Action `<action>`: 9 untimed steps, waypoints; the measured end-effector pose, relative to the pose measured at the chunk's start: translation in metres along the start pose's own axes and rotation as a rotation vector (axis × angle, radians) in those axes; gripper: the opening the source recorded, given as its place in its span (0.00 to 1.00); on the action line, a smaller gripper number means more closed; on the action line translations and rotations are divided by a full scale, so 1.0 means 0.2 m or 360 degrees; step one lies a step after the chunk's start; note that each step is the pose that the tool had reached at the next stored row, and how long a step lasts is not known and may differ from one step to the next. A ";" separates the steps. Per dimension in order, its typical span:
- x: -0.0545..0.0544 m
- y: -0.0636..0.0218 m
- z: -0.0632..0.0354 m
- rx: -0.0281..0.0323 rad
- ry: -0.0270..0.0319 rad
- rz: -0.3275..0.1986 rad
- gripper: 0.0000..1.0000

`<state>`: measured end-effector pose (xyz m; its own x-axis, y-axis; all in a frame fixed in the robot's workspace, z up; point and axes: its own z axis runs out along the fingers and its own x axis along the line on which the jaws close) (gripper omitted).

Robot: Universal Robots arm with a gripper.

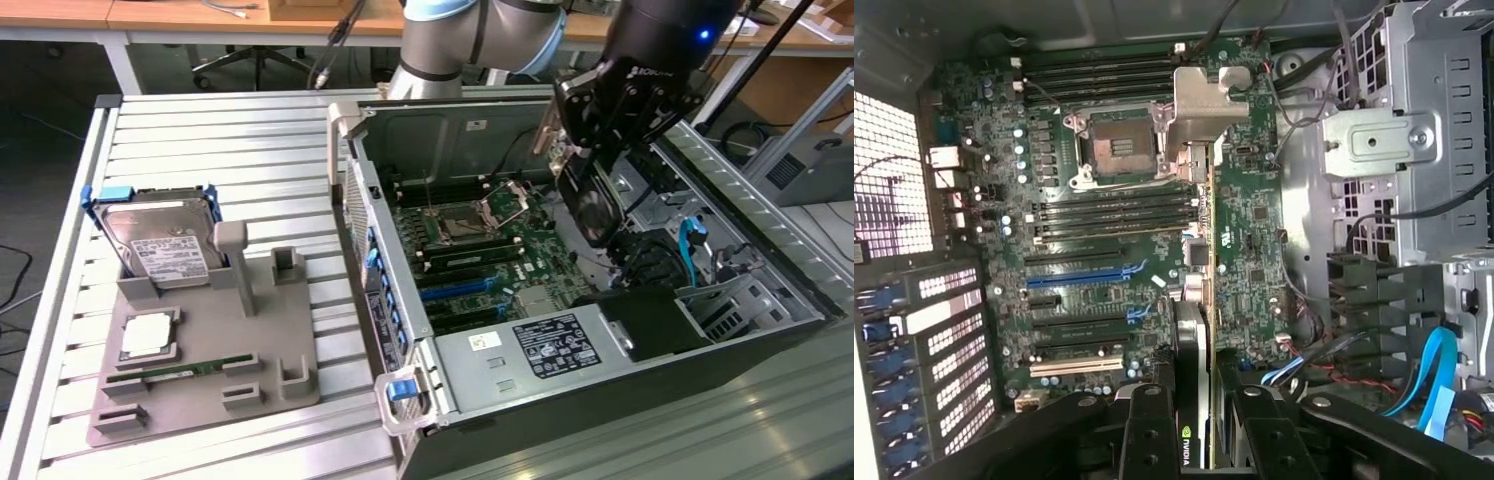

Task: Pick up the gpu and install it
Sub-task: 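Pick up the gpu and move the gpu toward the slot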

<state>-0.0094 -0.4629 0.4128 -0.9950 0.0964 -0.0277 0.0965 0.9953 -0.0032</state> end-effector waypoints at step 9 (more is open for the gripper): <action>-0.03 0.003 0.037 0.00024 -0.00003 0.0000 0.27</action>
<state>-0.0026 -0.4629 0.4056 -0.9950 0.0963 -0.0279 0.0965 0.9953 -0.0047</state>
